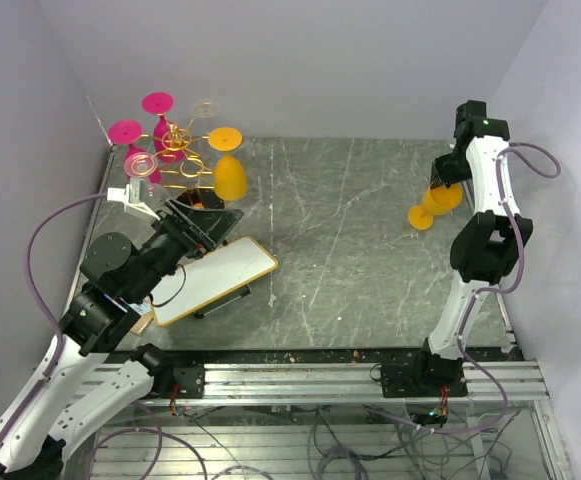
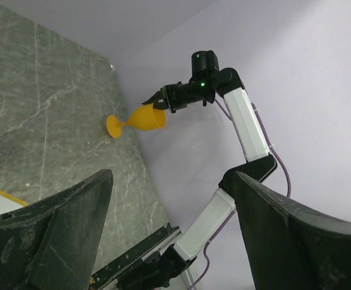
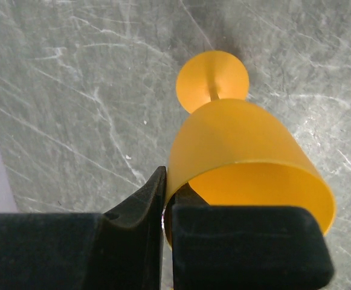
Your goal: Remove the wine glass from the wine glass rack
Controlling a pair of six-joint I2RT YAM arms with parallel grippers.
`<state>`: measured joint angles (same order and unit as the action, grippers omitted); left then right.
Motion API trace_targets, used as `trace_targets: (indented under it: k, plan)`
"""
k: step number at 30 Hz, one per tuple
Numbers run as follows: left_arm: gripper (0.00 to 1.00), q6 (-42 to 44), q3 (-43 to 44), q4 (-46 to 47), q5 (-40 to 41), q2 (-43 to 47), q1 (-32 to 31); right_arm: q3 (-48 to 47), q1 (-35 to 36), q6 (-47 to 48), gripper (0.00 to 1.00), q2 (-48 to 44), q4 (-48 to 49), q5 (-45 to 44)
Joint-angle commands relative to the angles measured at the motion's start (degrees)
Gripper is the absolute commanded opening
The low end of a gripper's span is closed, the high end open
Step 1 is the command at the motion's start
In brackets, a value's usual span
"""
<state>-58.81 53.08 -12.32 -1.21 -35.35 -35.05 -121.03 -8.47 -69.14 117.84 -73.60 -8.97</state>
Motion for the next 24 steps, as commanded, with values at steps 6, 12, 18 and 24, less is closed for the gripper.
trace_targets:
  k: [6,12,18,24]
  plan:
    - [0.91,1.5,1.4,-1.7,2.1,0.9,-0.1,-7.9,-0.7,-2.3,0.0,5.6,-4.2,-3.6]
    - [0.91,2.0,2.3,-2.9,2.9,1.4,-0.1,-10.6,-0.7,-3.0,0.0,8.8,-4.9,-3.7]
    - [0.91,2.1,2.4,-4.0,3.5,2.2,-0.1,-11.9,-0.7,-3.8,0.03,10.5,-5.0,-5.6]
    - [0.91,1.7,1.7,-3.7,3.3,2.4,-0.1,-12.3,-0.7,-3.6,0.09,12.0,-5.0,-6.5]
